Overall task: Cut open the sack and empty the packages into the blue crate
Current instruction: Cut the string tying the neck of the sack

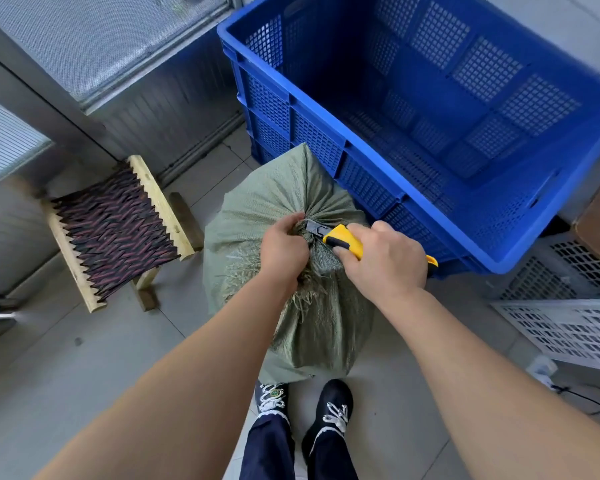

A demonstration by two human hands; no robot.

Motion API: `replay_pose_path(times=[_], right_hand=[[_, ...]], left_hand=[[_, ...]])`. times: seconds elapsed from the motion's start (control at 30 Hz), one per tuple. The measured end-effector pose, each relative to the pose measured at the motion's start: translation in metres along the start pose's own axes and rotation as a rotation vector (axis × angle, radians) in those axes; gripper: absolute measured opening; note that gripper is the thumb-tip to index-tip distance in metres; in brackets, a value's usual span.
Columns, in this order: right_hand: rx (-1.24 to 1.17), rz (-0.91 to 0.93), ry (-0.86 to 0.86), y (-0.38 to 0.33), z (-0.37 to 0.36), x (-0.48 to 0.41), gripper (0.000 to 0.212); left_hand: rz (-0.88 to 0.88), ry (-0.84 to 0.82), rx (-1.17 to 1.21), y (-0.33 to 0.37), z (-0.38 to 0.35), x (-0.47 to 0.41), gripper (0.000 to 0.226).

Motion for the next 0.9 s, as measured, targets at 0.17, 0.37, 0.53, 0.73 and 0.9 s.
replay_pose_path(times=[0.17,0.37,0.53,0.73,0.9], right_hand=[[-0.003,-0.039,-0.079,-0.002,0.005,-0.002,0.038],[-0.067,-0.104,-0.119,0.003,0.012,-0.002,0.033],[-0.132,-0.095,-0.130,-0.001,0.008,-0.007,0.032],[-0.091,-0.071,-0.142,-0.002,0.010,-0.011,0.033],[-0.095,-0.107,-0.141,-0.005,0.007,-0.010,0.032]], left_hand=[[0.009,-0.004,0.018,0.000,-0.007,-0.003,0.065],[0.029,-0.004,0.025,0.001,-0.006,-0.009,0.062],[0.024,0.027,0.003,-0.001,-0.002,-0.012,0.058],[0.029,0.043,0.029,-0.002,-0.003,-0.016,0.055],[0.027,0.043,0.044,-0.002,-0.005,-0.016,0.055]])
Point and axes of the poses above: each hand's wrist, its own x-axis away from the middle knuckle, its own z-axis out of the back of the hand, y = z × x, the point moved 2 cm from there along -x, towards the middle knuckle, and after that the axes turned 15 degrees about z, right-handed, at the moved point
